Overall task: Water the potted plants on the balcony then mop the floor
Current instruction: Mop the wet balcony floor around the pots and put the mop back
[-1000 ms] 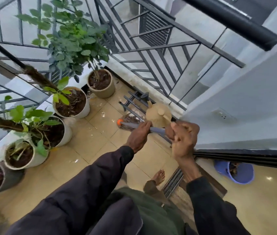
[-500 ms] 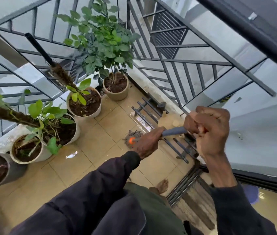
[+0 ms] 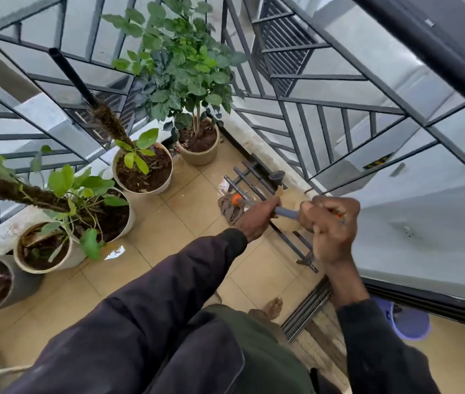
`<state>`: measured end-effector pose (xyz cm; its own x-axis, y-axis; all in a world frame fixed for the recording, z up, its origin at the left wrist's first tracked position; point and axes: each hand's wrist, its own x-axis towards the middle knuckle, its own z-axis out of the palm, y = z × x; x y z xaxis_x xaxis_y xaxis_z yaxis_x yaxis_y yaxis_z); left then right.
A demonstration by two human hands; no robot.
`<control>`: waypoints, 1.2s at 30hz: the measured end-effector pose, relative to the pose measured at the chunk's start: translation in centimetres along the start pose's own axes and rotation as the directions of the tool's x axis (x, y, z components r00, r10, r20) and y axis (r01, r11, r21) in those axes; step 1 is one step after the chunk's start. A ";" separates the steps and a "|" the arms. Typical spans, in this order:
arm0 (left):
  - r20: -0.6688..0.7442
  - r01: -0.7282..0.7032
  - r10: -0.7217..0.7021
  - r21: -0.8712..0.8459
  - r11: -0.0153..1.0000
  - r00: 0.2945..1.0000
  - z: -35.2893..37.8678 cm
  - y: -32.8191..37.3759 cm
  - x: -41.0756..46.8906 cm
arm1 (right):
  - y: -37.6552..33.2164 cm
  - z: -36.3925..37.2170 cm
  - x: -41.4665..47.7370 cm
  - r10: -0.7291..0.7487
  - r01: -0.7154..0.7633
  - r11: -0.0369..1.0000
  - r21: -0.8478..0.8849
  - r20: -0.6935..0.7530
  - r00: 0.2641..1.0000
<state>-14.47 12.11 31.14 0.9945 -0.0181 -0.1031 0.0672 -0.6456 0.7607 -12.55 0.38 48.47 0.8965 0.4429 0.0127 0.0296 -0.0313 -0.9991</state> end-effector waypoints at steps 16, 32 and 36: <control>-0.195 0.106 -0.098 0.031 0.994 0.976 3.8 -2.0 -10.0 | -0.1 0.6 -1.1 0.077 -0.090 0.965 0.246 0.061 0.995; -0.130 0.002 -0.017 -0.110 0.994 0.991 2.8 1.8 -1.1 | -0.9 1.1 -1.4 -0.211 0.186 0.976 -0.114 -0.280 0.936; -0.135 -0.014 0.005 -0.068 0.998 0.991 2.9 1.5 -1.1 | -0.9 0.3 -0.6 -0.161 0.159 0.987 -0.028 -0.145 0.976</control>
<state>-15.67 8.90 30.55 0.9966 0.0820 -0.0123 0.0586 -0.5922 0.8037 -13.25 0.43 49.36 0.9344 0.3075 0.1797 0.1843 0.0144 -0.9828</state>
